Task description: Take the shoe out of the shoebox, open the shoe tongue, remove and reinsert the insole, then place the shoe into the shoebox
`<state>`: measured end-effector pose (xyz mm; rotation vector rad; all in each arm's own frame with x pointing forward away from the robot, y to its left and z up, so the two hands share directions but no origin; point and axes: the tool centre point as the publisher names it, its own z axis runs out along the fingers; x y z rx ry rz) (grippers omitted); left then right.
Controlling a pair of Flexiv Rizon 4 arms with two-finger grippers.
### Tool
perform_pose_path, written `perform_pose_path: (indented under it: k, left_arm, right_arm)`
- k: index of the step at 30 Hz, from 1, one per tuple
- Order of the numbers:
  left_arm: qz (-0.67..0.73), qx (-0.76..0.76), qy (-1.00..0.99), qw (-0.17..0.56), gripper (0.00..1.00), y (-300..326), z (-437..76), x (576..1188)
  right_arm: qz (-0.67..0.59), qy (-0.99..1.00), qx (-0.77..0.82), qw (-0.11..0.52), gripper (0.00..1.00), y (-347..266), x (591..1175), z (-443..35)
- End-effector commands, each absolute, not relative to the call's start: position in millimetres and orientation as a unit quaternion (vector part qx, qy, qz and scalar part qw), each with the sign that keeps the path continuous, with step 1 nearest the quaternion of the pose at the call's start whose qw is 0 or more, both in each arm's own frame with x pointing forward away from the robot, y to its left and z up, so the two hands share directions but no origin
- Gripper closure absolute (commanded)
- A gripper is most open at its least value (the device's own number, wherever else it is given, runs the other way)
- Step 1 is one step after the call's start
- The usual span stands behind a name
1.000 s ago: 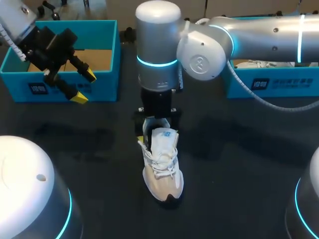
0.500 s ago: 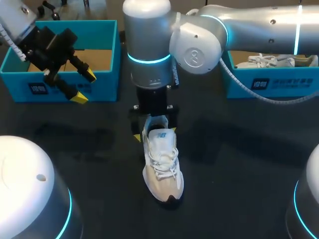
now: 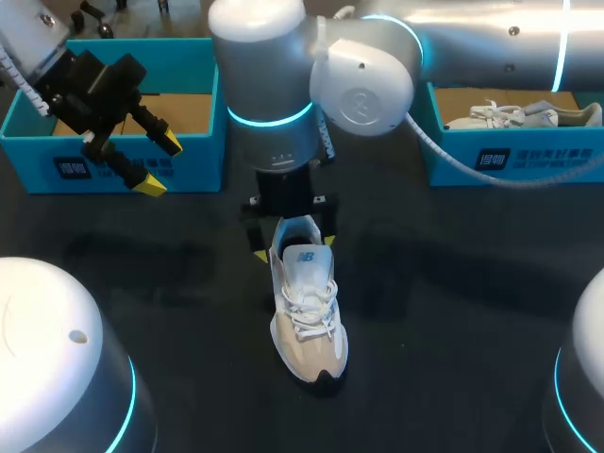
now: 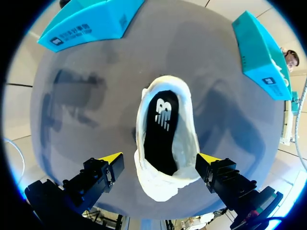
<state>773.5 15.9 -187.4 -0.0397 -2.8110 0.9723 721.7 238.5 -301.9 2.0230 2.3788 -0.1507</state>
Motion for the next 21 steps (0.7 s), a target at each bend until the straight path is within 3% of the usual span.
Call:
perform_pose_path:
  k: [1, 11, 13, 17, 21]
  left_arm:
    - [0.325, -0.014, -0.942, 0.084, 0.00, 16, -187, 774]
    - [0.325, -0.014, -0.942, 0.084, 0.00, 16, -187, 774]
    - [0.325, -0.014, -0.942, 0.084, 0.00, 16, -187, 774]
    - [0.325, -0.014, -0.942, 0.084, 0.00, 16, -187, 774]
    - [0.325, -0.014, -0.942, 0.084, 0.00, 16, -187, 774]
  right_arm:
    - [-0.047, 0.760, 0.648, 0.020, 0.00, 236, 724, -293]
    - [-0.058, 0.755, 0.652, 0.034, 0.00, 236, 713, -271]
    - [-0.059, 0.754, 0.653, 0.034, 0.08, 237, 706, -267]
    - [-0.063, 0.750, 0.658, 0.031, 0.09, 246, 693, -264]
    - [-0.063, 0.742, 0.667, 0.026, 0.17, 243, 679, -265]
